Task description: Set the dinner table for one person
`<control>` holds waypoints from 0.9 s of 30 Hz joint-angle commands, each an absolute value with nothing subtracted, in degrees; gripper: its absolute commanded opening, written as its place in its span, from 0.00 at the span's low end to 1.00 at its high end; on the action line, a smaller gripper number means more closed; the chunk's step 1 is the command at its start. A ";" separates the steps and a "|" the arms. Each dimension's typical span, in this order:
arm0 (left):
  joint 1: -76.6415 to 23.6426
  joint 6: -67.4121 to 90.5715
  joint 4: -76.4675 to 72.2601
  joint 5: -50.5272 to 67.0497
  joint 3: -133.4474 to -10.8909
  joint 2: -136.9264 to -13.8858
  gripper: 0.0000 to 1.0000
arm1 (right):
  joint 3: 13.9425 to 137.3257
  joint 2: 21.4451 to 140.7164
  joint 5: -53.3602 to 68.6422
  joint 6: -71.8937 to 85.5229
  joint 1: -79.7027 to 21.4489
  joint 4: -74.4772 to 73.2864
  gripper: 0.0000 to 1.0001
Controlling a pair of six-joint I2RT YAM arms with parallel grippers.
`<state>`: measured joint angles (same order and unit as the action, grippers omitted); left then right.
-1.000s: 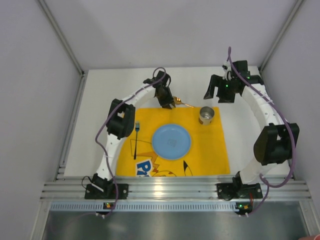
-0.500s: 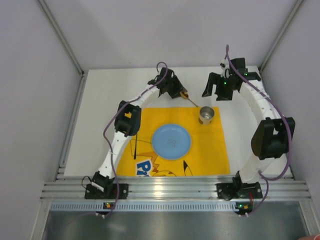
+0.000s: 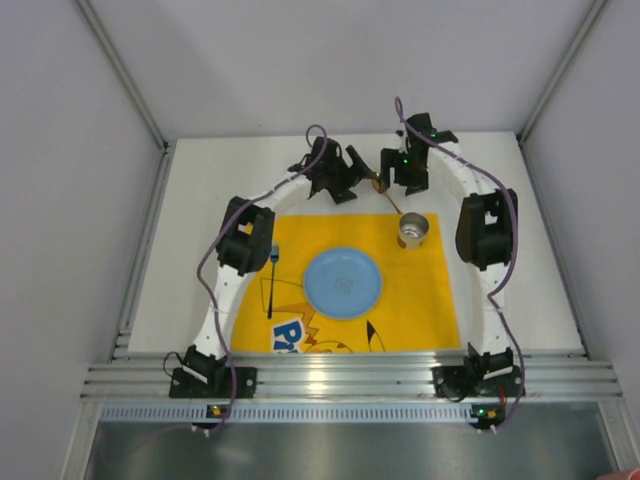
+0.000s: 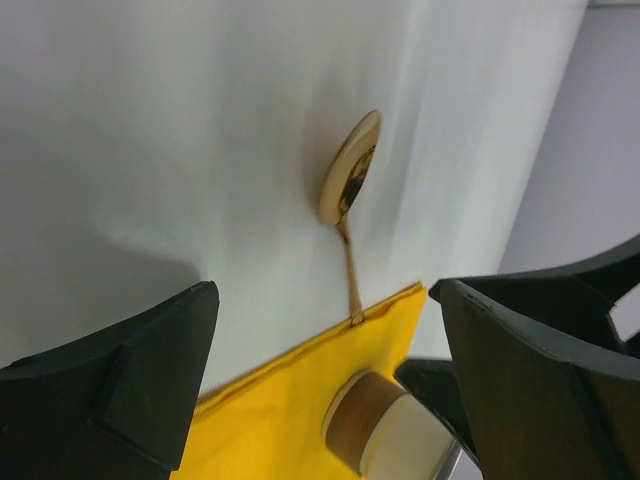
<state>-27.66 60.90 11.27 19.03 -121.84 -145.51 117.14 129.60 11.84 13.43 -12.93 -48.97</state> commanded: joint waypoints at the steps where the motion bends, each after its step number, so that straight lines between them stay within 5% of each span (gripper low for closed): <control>1: -23.21 57.31 14.06 17.84 -113.84 -133.96 0.98 | 120.15 131.48 4.76 11.69 -16.17 -52.21 0.81; 15: -19.42 51.86 19.07 16.53 -98.09 -115.42 0.98 | 125.32 140.09 0.88 12.04 -15.38 -52.03 0.75; 27: -19.42 48.87 22.15 13.63 -88.08 -105.74 0.98 | 128.49 146.51 -11.59 9.76 -19.68 -54.31 0.25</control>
<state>-19.55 50.63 21.02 15.29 -90.59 -110.54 127.37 141.91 -6.50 10.50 -17.47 -52.42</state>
